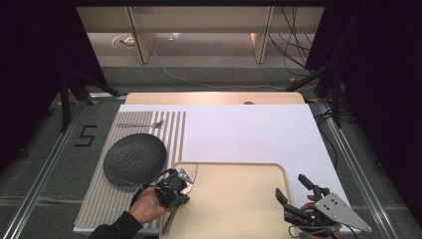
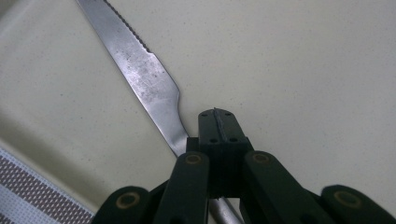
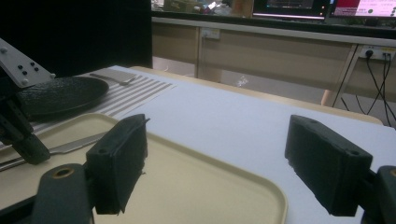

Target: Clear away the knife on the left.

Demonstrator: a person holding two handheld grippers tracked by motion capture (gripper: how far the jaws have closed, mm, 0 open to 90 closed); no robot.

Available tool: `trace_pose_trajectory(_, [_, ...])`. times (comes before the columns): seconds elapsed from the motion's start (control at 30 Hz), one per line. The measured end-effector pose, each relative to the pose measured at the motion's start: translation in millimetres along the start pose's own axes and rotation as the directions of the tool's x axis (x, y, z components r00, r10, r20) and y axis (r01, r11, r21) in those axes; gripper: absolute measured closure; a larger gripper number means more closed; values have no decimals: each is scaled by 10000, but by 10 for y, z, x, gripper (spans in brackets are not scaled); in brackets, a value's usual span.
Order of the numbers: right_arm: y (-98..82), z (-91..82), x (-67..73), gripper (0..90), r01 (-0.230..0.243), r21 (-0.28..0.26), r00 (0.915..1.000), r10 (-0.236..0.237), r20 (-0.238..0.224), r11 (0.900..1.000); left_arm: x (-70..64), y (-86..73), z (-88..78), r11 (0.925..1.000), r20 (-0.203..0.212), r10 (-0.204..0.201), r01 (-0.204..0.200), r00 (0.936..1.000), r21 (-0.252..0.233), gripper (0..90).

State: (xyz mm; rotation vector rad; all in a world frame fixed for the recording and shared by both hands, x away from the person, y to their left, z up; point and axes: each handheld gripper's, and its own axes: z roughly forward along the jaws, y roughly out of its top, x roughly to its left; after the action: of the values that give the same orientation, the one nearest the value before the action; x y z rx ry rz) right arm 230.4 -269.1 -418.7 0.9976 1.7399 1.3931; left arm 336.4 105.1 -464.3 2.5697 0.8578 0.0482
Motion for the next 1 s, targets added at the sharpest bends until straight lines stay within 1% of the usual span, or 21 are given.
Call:
trace_pose_trajectory(0.13, [1,-7,-1,221,-2,1,10000,2,-4,10000,-1,-10,-14,9999,-116,7,-6,9999,157,899])
trace_pose_trajectory(0.27, [1,-9,-3,221,2,-12,10000,-2,8,10000,15,-28,-28,9996,-107,-73,76,9999,273,899])
trace_pose_trajectory(0.4, [2,-11,1,221,12,-14,10000,-12,-6,10000,28,-77,-47,9996,-158,-152,156,9998,237,899])
trace_pose_trajectory(0.43, [2,-10,0,221,7,-16,10000,-7,-3,10000,29,-88,-54,9996,-191,-124,128,9997,257,899])
trace_pose_trajectory(0.53, [3,-10,-1,221,10,-18,10000,-10,-3,10000,23,-120,-74,9994,-506,-72,90,9987,348,899])
trace_pose_trajectory(0.57, [3,-10,0,221,12,-22,10000,-12,-6,10000,30,-133,-82,9993,-538,-44,63,9985,361,898])
trace_pose_trajectory(0.67, [2,-6,2,222,32,-23,10000,-32,-16,10000,41,-163,-89,9996,-484,-139,150,9987,237,899])
trace_pose_trajectory(0.8, [3,-5,9,221,59,3,10000,-59,-25,10000,32,-174,-91,9997,-539,-91,102,9985,212,898])
trace_pose_trajectory(0.87, [3,-5,10,221,63,3,10000,-63,-33,10000,30,-187,-94,9999,-534,40,-32,9986,158,897])
trace_pose_trajectory(0.93, [3,-4,11,222,62,-1,10000,-62,-37,10000,26,-195,-95,9999,-507,87,-83,9987,90,894])
trace_pose_trajectory(0.97, [3,-2,13,222,64,-4,10000,-65,-53,10000,25,-200,-94,10000,-455,82,-82,9989,5,883])
trace_pose_trajectory(1.0, [3,-1,15,222,78,-3,9999,-78,-63,10000,22,-202,-99,9999,-429,111,-114,9990,-49,847])
